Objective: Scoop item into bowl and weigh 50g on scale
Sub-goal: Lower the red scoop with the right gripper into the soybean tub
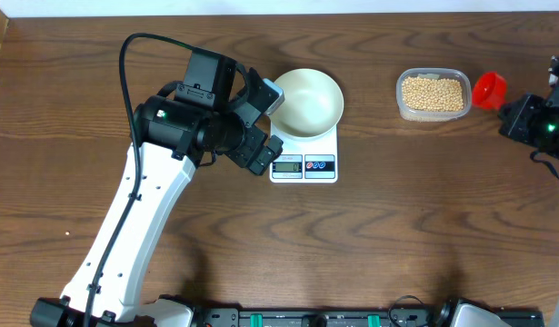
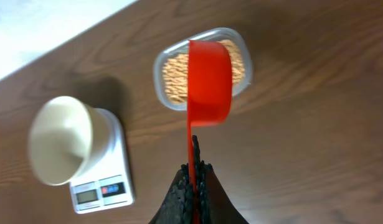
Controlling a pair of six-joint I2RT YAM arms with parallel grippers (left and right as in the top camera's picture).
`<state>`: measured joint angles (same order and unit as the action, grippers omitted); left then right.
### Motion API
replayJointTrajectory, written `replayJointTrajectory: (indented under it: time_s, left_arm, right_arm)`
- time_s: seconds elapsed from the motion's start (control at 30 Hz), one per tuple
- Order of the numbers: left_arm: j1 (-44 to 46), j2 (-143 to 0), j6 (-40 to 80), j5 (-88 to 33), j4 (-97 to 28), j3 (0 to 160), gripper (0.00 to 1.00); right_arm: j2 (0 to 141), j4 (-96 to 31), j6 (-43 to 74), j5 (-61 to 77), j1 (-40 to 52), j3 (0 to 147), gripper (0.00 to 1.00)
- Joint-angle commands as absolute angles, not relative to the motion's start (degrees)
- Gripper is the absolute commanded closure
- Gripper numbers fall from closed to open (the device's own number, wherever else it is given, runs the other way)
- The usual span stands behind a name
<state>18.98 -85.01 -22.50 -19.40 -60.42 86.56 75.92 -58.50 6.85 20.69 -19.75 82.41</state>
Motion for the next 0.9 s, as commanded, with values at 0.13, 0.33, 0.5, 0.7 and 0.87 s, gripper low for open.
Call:
replayJointTrajectory:
  time_s: [0.13,0.33,0.5,0.7,0.87]
  left_arm:
    - [19.0,-85.4,-22.4,-19.9,-60.6,87.5,0.02]
    - [19.0,-85.4,-22.4,-19.9,-60.6,87.5,0.02]
    - [19.0,-85.4,-22.4,-19.9,-60.6,87.5,0.02]
    - [19.0,-85.4,-22.4,-19.9,-60.6,87.5,0.02]
    - [19.0,-85.4,-22.4,-19.9,-60.6,87.5,0.02]
  right_arm:
    - [76.9,-57.4,1.4,16.7,-19.4,83.5,0.99]
    - [78.7,-56.4,1.4,17.0,-19.4,83.5,0.99]
    - [81.4,-55.4,-1.2,18.2,-19.4,83.5,0.99]
    - [84.5,-51.8,-5.0,19.5,-19.4,83.5,0.99]
    - [86.3,-50.3,-5.0,21.4,-19.4,83.5,0.99]
